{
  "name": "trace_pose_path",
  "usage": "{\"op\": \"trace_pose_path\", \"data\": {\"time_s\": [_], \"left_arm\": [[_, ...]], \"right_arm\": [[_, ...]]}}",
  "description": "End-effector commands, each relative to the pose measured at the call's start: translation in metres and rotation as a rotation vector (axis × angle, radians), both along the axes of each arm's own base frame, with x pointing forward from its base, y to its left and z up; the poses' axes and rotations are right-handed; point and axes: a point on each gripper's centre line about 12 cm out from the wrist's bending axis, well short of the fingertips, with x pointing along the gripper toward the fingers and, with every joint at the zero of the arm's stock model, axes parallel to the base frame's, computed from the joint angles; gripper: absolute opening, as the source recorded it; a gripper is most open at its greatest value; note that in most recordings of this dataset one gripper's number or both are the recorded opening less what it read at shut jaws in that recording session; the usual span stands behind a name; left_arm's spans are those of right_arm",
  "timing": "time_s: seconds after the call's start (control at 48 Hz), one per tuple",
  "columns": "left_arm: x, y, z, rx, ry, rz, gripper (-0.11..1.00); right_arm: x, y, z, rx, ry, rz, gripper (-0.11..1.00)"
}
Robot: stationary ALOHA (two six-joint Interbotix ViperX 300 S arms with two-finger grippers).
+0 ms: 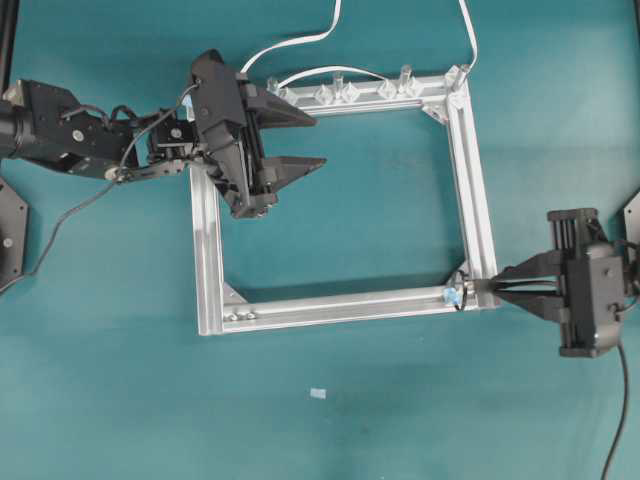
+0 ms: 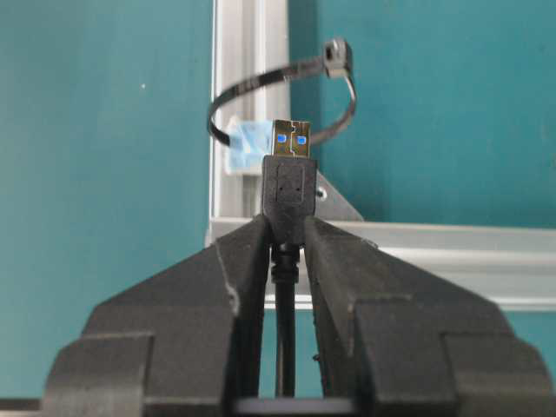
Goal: Insert the wire through the string loop located on the right side.
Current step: 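Push the USB plug through the black zip-tie loop with the right gripper, then move the left gripper to the plug tip and grasp it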
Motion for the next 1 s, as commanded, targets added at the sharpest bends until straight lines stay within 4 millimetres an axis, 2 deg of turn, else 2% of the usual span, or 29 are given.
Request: {"op": "trace_pose_path", "data": {"time_s": [0.0, 0.312, 0.979], "left_arm": [[0.003, -0.003, 0.014, 0.012, -0.04, -0.01, 0.69], [0.004, -0.009, 0.014, 0.011, -0.04, -0.027, 0.69], [0.006, -0.024, 0.011, 0.0, -0.011, -0.066, 0.69]], "right_arm": [[0.01, 0.004, 0.007, -0.001, -0.022, 0.001, 0.2], [0.024, 0.006, 0.006, -0.019, -0.012, -0.009, 0.2], [0.034, 0.004, 0.003, -0.04, 0.001, 0.0, 0.2]]}}
